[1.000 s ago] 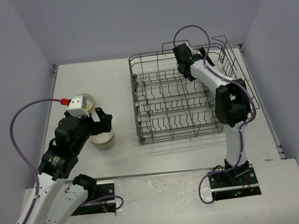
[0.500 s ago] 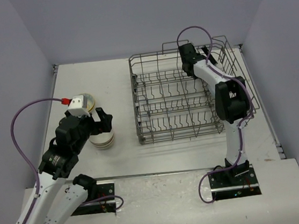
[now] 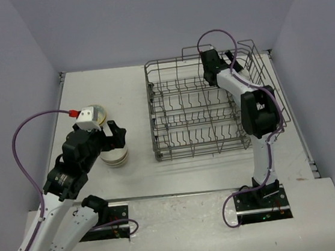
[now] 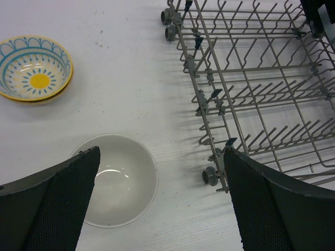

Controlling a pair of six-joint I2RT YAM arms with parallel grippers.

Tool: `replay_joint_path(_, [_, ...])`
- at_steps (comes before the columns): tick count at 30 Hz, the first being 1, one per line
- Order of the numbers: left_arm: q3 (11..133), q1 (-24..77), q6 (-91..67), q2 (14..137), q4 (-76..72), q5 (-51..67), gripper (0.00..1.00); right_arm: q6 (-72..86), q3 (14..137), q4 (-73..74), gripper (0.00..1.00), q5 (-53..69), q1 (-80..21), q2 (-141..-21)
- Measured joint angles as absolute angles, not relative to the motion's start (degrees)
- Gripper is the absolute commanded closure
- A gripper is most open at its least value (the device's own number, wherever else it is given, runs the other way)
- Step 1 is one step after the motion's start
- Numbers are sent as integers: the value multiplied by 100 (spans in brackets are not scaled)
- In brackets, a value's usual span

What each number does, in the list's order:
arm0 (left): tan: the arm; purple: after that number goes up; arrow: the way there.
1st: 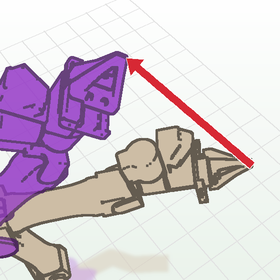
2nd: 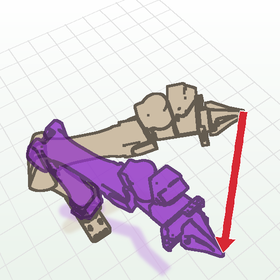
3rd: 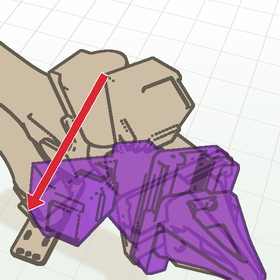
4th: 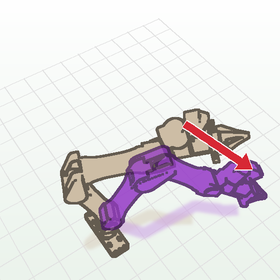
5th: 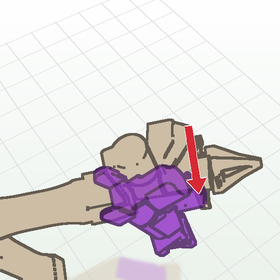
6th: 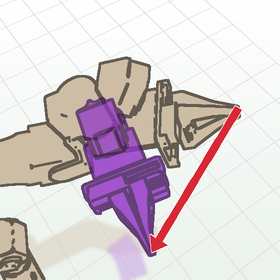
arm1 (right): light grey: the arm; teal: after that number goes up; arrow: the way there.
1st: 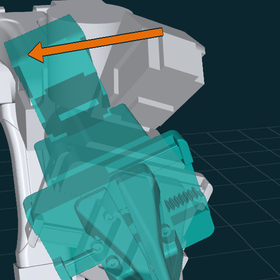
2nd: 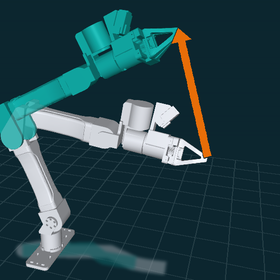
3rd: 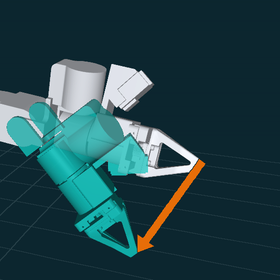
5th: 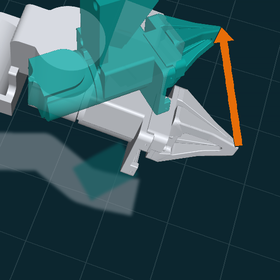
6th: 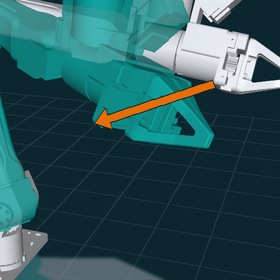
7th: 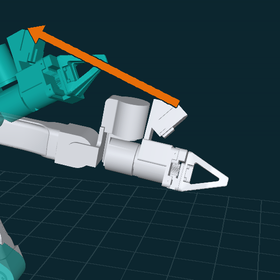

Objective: Unload the bowls from the dish rack

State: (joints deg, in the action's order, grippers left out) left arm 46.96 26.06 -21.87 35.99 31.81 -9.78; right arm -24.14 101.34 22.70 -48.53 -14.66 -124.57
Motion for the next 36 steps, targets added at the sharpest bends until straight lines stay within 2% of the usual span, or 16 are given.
replay_joint_path(11, [4696,2609,-2187,3592,3181,-969,0,-2432,9765,1903,2,-4812,-1450,-12261])
replay_joint_path(22, [4696,2628,-2187,3540,3179,-963,0,-2408,9045,1785,2,-4246,-1227,-11727])
replay_joint_path(36, [4694,2628,-2185,3529,3177,-941,0,-2703,8825,1146,2,-4145,-1197,-11699])
